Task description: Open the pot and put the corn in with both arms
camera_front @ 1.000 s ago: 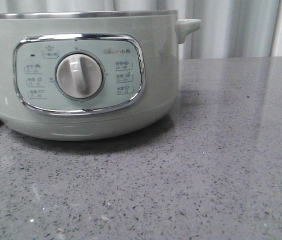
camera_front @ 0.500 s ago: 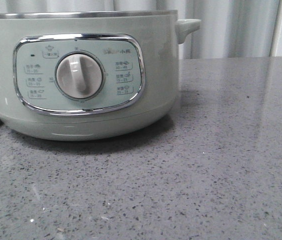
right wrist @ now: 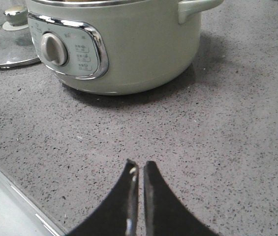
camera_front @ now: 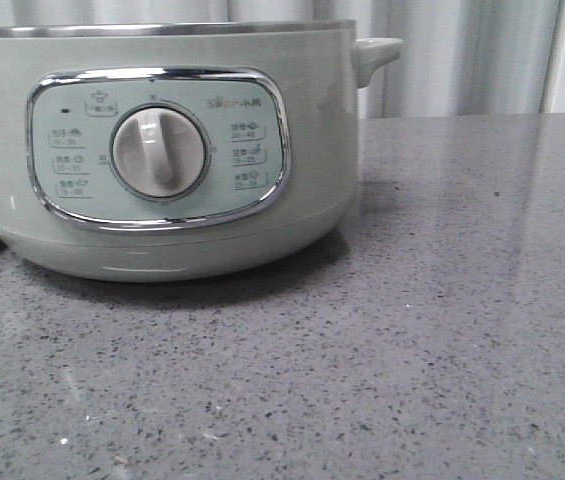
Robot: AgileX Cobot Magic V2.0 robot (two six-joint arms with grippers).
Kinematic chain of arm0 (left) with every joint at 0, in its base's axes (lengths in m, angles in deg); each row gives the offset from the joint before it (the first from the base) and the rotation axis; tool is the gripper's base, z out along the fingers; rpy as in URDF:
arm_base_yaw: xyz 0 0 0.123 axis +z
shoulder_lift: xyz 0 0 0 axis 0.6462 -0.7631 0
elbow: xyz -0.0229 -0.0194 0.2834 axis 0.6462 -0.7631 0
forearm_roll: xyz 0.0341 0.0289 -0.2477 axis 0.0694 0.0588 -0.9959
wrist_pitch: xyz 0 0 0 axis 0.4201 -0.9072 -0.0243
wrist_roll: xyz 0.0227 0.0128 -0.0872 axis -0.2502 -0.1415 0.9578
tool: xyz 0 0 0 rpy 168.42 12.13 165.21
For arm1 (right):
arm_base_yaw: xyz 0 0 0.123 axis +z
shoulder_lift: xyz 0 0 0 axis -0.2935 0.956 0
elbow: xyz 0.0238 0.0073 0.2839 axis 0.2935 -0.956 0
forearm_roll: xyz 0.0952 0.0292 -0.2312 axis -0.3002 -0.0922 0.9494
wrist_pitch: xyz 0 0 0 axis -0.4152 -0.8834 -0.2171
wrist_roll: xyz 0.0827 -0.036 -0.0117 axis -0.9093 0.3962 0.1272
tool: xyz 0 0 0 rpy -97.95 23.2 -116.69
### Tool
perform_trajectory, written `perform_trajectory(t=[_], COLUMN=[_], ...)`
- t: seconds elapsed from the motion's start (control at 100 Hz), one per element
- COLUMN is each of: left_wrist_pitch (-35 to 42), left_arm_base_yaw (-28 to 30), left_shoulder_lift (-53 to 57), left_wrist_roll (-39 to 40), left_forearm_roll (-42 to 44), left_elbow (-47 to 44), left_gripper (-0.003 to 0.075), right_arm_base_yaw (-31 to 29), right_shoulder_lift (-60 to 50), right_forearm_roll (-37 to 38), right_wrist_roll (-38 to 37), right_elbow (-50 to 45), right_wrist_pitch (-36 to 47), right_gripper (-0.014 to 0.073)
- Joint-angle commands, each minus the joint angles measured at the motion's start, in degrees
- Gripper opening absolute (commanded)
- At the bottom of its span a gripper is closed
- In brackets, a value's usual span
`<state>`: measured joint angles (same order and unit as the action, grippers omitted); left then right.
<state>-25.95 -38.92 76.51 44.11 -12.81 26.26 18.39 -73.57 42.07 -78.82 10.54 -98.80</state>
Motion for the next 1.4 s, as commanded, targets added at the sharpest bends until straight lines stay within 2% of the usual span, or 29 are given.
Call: perform_trajectory(t=[0.0,0.31,0.35,0.48,0.65,0.75,1.39], left_wrist_pitch=[7.3,14.3,11.1,10.9,4.0,-2.9,-2.5], left_arm_base_yaw=[-0.3,-0.3,-0.3,-0.3,-1.6,-3.4,-4.2], left_shoulder_lift=[1.6,1.7,1.7,1.8,1.8,1.8,1.8], left_wrist_roll=[0.4,-0.1,-2.0,-11.4,-11.7,-11.7,-11.1], left_forearm_roll=[-0.5,-3.9,-3.7,-3.4,-5.6,-5.4,-4.7], left_elbow=[-0.9,-13.3,-13.0,-13.2,-13.2,-13.2,-13.2], left_gripper=[-0.0020,-0.0020,-0.0020,-0.0020,-0.0020,-0.0020,-0.0020], right_arm_base_yaw=[-0.2,-0.2,-0.2,-0.2,-0.2,-0.2,-0.2], right_shoulder_lift=[0.4,0.4,0.4,0.4,0.4,0.4,0.4], right_forearm_roll=[0.4,0.4,0.4,0.4,0.4,0.4,0.4], right_wrist_roll=[0.2,0.2,0.2,0.2,0.2,0.2,0.2], right_elbow=[1.4,1.4,1.4,1.4,1.4,1.4,1.4], right_wrist_pitch=[3.7,3.7,3.7,3.7,3.7,3.7,3.7], right_gripper=[-0.0066,-0.0066,-0.0066,-0.0066,-0.0066,-0.0066,-0.0066])
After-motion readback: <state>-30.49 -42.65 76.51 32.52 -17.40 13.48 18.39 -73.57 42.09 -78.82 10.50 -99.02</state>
